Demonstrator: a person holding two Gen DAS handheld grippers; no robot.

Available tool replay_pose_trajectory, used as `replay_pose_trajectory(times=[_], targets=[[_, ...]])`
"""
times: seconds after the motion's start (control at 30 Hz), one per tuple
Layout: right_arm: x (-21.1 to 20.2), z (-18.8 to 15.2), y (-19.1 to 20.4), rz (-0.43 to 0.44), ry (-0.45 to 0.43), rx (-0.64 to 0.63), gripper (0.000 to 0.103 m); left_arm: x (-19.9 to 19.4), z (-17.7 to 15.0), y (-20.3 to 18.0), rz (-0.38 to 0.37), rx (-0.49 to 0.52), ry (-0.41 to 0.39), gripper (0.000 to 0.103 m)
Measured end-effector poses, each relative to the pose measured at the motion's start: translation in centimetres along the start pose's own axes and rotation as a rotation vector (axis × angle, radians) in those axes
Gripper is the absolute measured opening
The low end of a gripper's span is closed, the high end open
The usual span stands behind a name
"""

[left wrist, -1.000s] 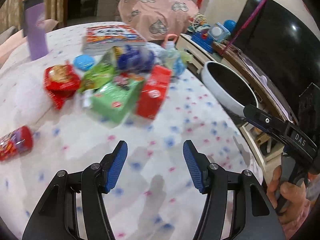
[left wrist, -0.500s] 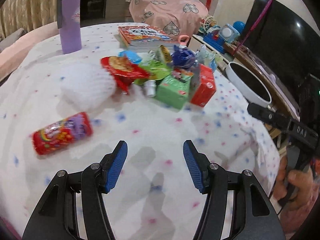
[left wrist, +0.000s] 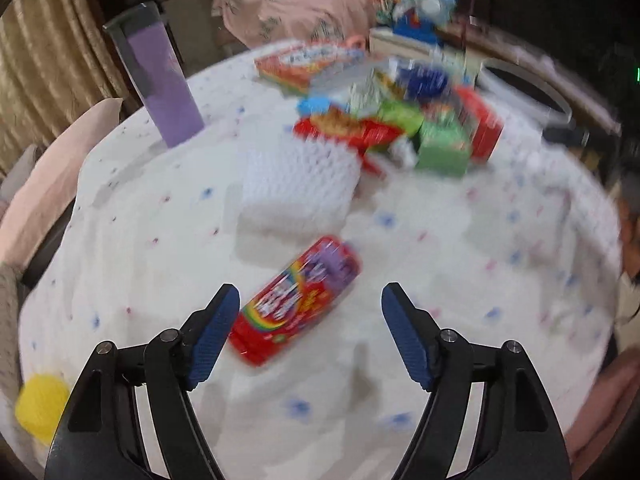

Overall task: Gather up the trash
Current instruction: 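Grasp the red Skittles tube with the left gripper while the right grasps the red-and-white carton, then carry the Skittles tube and red carton over the bin with both grippers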

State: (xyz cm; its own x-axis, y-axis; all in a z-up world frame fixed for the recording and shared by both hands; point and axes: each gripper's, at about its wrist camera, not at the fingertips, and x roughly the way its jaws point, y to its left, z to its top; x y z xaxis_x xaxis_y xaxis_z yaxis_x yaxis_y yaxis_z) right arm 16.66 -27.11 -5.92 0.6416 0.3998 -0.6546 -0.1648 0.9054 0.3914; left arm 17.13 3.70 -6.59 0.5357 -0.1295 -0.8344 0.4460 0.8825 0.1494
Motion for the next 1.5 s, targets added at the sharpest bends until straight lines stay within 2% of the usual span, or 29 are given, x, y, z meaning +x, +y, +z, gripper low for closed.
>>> replay_pose_trajectory(times=[0.1,0.2,0.27,0.33,0.43,0.53,0.6,0.63,0.67,0.7,0.77,0.83,1.0,1.2,1.27,1.33,1.4,1.43,1.5], targets=[[0.8,0.4,0.3,0.006,0.017,-0.003,0.081,1.3,-0.4,0.1,0.026,0.045,0.031,0.075],[1.7,1.0,0.3,0.01,0.027,0.003,0.081,2.2,-0.6,0.4,0.026,0.042,0.05,0.075],[2.2,1.4,0.3,0.015,0.03,0.011,0.081,2.5,-0.6,0.6,0.023,0.038,0.054,0.071],[2.7,1.7,0.2,0.015,0.03,0.017,0.081,2.7,-0.4,0.5,0.019,0.035,0.066,0.058],[3.6,2.5,0.0,0.006,0.023,0.035,0.081,2.8,0.0,0.3,-0.004,0.024,0.081,0.044],[5.1,3.3,0.0,-0.002,0.028,0.042,0.081,2.7,0.5,-0.6,-0.042,-0.009,0.084,0.036],[6.0,3.6,-0.1,-0.014,0.044,0.043,0.077,2.2,0.7,-1.9,-0.099,-0.023,0.071,0.034],[6.3,3.6,-0.2,-0.015,0.047,0.051,0.073,1.9,0.9,-3.0,-0.13,-0.029,0.058,0.034],[6.4,3.5,-0.4,-0.022,0.049,0.057,0.058,1.7,1.1,-4.0,-0.151,-0.033,0.054,0.034],[6.6,3.5,-0.6,-0.028,0.055,0.062,0.05,1.6,1.3,-5.0,-0.168,-0.036,0.051,0.034],[6.4,3.3,-1.0,-0.001,0.052,0.07,0.044,1.5,1.9,-7.2,-0.214,-0.063,0.04,0.034],[5.5,3.2,-0.8,-0.024,0.046,0.044,0.039,1.5,2.6,-8.8,-0.263,-0.114,0.036,0.033],[3.0,2.7,-1.8,-0.04,0.053,0.014,0.038,1.5,3.8,-10.6,-0.289,-0.214,0.03,0.034],[1.5,2.3,-3.6,-0.076,0.147,-0.042,0.038,3.5,4.3,-11.0,-0.27,-0.274,0.077,0.034],[1.5,2.4,-4.0,-0.059,0.151,-0.019,0.041,3.6,4.4,-11.0,-0.26,-0.293,0.072,0.034],[1.7,2.7,-4.3,-0.077,0.139,0.005,0.055,3.5,4.4,-11.2,-0.25,-0.307,0.062,0.033],[2.0,2.8,-4.5,-0.072,0.131,0.018,0.054,3.5,4.3,-11.2,-0.255,-0.333,0.05,0.033],[2.2,2.8,-4.6,-0.071,0.132,0.018,0.044,3.5,4.3,-11.3,-0.259,-0.343,0.045,0.033],[2.4,2.5,-4.8,-0.058,0.131,0.024,0.04,3.2,4.3,-11.6,-0.273,-0.357,0.033,0.032]])
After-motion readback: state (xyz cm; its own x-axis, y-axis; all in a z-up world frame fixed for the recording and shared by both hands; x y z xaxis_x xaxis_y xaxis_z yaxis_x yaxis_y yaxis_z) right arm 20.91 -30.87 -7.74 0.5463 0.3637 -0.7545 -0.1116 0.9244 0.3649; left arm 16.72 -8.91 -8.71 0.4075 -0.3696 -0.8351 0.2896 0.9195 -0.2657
